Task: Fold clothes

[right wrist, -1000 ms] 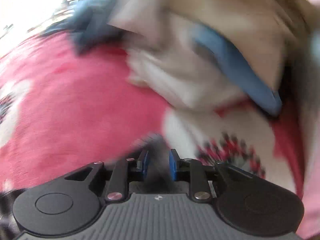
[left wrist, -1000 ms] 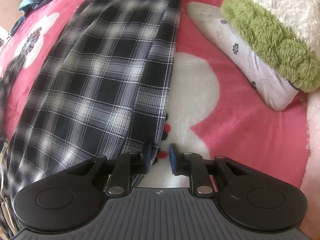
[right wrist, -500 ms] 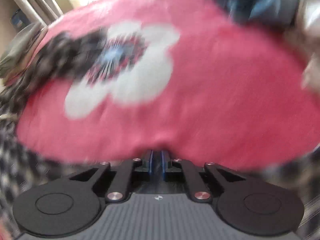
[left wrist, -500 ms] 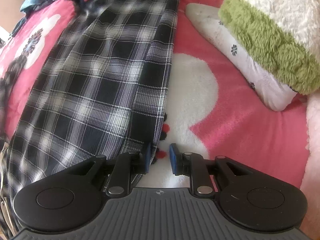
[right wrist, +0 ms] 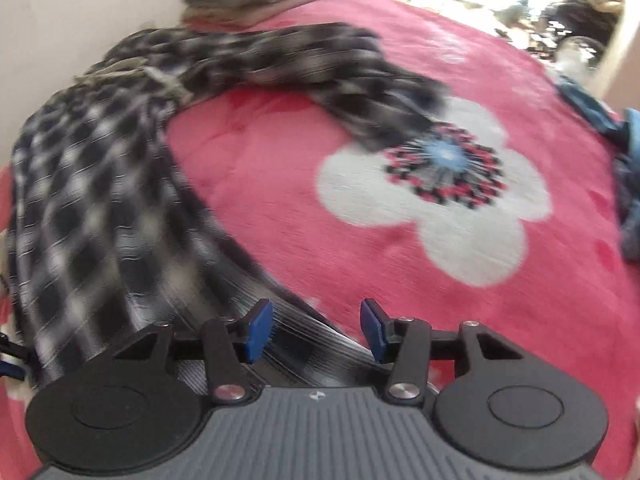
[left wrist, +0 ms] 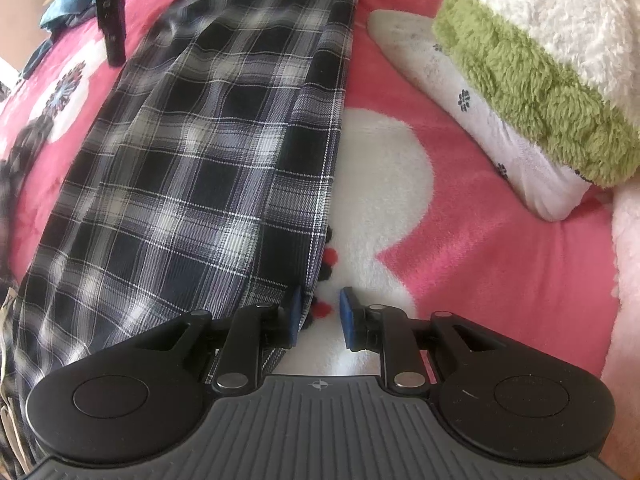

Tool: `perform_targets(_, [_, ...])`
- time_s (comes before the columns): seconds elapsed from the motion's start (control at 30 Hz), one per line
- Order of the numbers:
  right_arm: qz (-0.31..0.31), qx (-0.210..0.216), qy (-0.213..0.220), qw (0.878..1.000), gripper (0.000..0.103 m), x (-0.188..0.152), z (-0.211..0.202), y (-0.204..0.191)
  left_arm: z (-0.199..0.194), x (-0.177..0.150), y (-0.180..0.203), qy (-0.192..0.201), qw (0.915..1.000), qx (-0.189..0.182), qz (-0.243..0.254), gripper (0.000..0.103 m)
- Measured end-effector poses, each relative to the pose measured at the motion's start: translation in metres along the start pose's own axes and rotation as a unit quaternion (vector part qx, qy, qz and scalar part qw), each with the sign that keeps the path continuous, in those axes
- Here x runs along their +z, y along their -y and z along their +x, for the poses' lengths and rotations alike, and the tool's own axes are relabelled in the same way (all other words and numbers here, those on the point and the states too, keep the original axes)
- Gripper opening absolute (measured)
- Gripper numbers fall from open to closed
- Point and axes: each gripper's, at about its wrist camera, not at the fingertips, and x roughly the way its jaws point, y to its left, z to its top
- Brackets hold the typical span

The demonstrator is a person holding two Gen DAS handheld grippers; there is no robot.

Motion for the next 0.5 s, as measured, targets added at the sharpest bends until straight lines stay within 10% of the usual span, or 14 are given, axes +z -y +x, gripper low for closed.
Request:
perform_targets(0.3, [-0.063, 0.020, -0.043, 0.997, 0.047, 0.005, 0.038, -0.018, -0.003, -0.004, 0.004, 0.001, 1.0000, 0.000, 0.001, 0.020])
perform_targets(0.43, [-0.063, -0.009, -0.022, 0.998, 0.003, 0.006, 0.033, -0.024, -0.005, -0.007, 0.006, 0.002, 1.0000, 0.001, 0.001, 0.020])
perform_targets(0.5, [-0.060, -0.023, -0.006, 0.998, 0.002, 0.008, 0.027, -0.023, -0.006, -0.008, 0.006, 0.002, 1.0000, 0.001, 0.002, 0.020])
